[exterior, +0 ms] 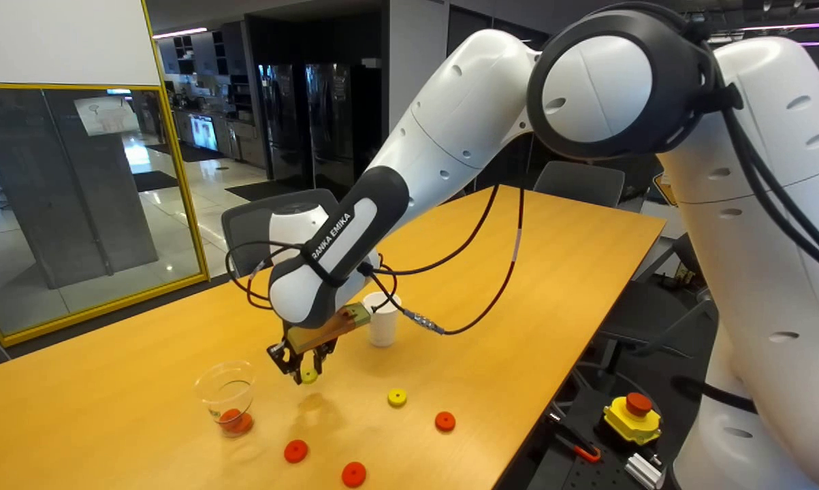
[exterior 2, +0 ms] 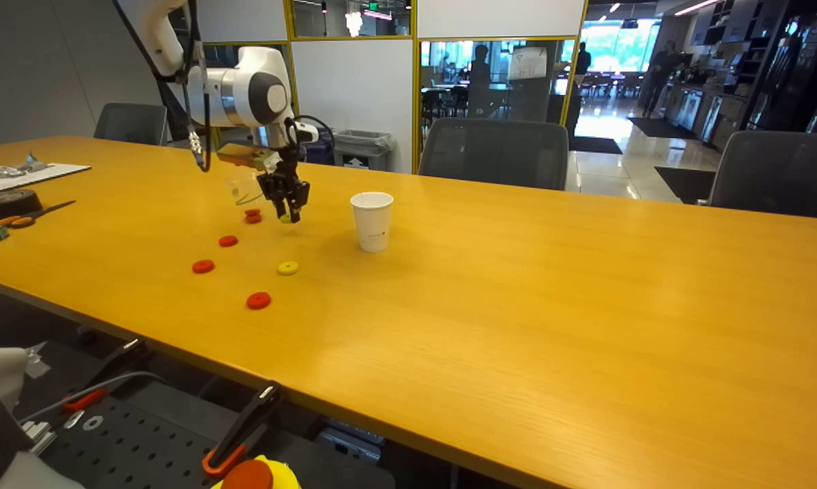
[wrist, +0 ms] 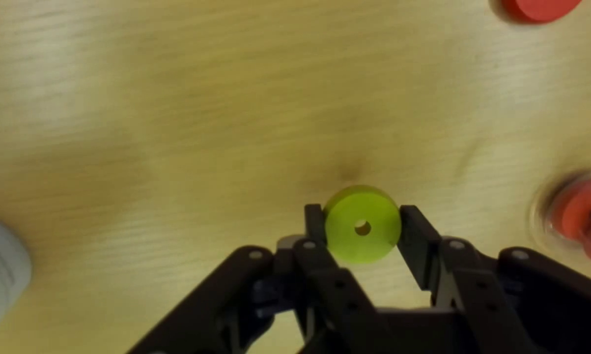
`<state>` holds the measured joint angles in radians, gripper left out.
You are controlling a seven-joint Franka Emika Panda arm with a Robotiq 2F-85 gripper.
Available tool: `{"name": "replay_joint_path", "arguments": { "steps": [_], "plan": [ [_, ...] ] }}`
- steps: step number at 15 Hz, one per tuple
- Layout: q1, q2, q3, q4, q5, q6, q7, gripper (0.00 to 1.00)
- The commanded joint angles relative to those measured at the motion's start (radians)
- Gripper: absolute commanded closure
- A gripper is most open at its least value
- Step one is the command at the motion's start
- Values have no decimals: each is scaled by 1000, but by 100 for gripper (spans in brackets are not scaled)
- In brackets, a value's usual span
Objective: Divide the rings and put some in the white cup and some in the clear cup
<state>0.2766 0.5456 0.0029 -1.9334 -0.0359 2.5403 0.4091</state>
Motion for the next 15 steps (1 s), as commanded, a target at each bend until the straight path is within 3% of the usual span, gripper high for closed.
{"name": "replay_joint_path", "arguments": {
  "steps": [1, 9, 15],
  "plan": [
    [-3, -96, -49, 1, -48, -19, 13, 78],
    [-73, -216, -148, -69, -128, 5, 62, 78],
    [-126, -252, -175, -118, -152, -9, 85, 78]
  ]
}}
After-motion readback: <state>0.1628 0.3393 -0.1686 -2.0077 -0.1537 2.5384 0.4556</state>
